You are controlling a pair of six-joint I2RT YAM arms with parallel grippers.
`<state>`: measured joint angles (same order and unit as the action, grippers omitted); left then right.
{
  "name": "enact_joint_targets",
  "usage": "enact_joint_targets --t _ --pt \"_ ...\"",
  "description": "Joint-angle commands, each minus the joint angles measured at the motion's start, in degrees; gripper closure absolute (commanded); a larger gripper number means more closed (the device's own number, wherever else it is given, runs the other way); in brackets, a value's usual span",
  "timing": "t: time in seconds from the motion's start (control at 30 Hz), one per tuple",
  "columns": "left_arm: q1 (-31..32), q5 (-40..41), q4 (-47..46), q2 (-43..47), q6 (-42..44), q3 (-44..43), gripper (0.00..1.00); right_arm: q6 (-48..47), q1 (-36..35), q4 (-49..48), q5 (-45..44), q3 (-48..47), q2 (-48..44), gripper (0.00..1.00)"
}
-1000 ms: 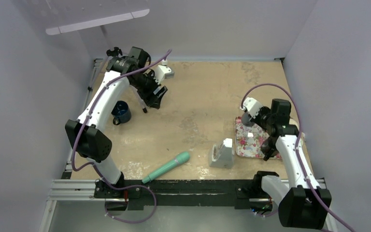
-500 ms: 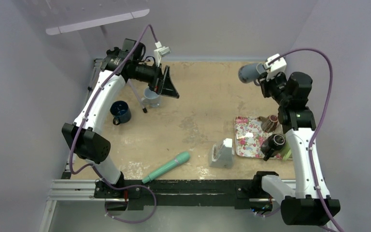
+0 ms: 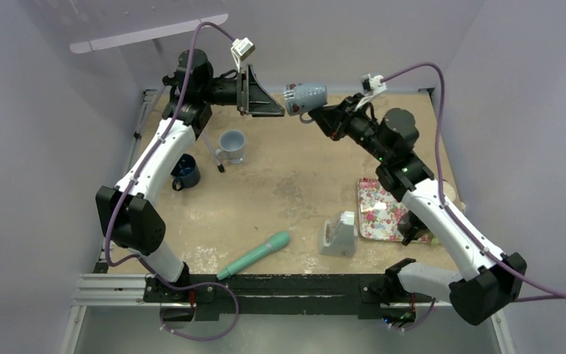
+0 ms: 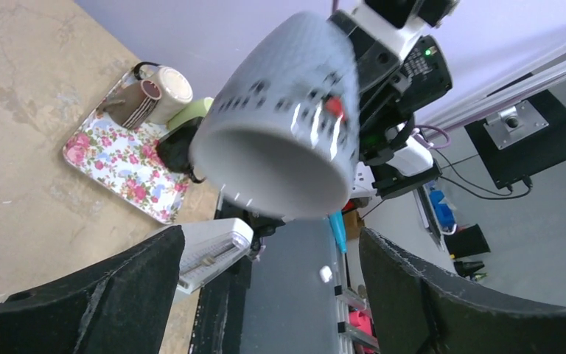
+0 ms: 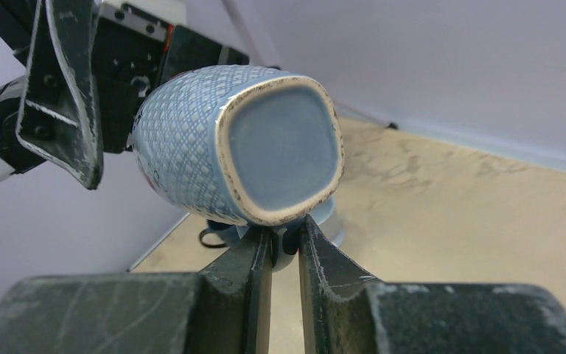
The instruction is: Turn the mug right side up
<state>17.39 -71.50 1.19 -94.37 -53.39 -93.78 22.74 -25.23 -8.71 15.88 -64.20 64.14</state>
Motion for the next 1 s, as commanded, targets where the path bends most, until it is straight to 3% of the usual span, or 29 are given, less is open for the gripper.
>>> enact_joint_targets --t 0.0,0.13,0.4,0.43,0.47,0.5,0.53,0.6,0.63,0.67,0.73,0.77,0.83,0.97 --pt "0.1 -1.3 -13.3 1.7 -9.9 1.7 0.11 5.9 -3.6 -8.3 -1.1 -3.3 3.0 1.00" --pt "0.0 -1.4 -14.3 1.6 -10.2 1.8 0.17 5.5 -4.9 -8.8 -0.7 -4.6 4.8 1.00" --pt "0.1 -1.5 -17.3 0.8 -12.0 2.2 0.44 6.2 -8.5 -9.0 0.0 -5.2 8.6 1.00" --pt "0.0 -1.6 -18.1 0.9 -12.6 2.5 0.53 6.5 -8.9 -9.6 0.6 -5.4 9.2 1.00" --pt "0.0 -1.8 -18.2 0.8 -12.8 2.7 0.70 6.5 -9.2 -9.7 1.4 -5.9 10.0 1.00" --pt "-0.1 -2.0 -17.3 0.9 -12.4 2.7 0.94 6.4 -9.3 -9.2 2.4 -6.6 10.8 1.00" --pt "-0.3 -2.1 -14.6 1.1 -10.8 2.5 1.00 6.0 -9.3 -8.2 3.7 -7.5 11.6 1.00" --pt "-1.3 -2.5 -1.6 1.6 -2.0 0.1 1.00 4.9 -9.3 -4.4 4.7 -9.8 13.3 1.00" --pt "-2.1 -1.7 9.4 1.5 7.5 -2.9 1.00 4.1 -9.4 -1.2 4.4 -11.4 14.0 0.86" --pt "-3.2 1.1 29.5 1.4 18.8 -7.3 1.00 3.4 -9.3 2.5 3.8 -12.8 14.5 0.66" --pt "-4.1 13.8 57.4 0.4 45.7 -17.0 1.00 1.1 -9.4 9.5 1.2 -13.8 14.6 0.43" --pt "-4.1 21.4 65.1 0.2 58.0 -20.1 1.00 0.7 -9.4 11.4 -0.6 -13.4 13.9 0.35" --pt "-4.2 33.5 73.2 1.3 69.9 -21.5 1.00 0.2 -9.3 12.8 -3.5 -11.4 12.3 0.11" --pt "-6.1 50.9 85.9 3.0 83.0 -20.0 1.00 -1.5 -9.3 14.5 -6.8 -8.8 8.7 0.03"
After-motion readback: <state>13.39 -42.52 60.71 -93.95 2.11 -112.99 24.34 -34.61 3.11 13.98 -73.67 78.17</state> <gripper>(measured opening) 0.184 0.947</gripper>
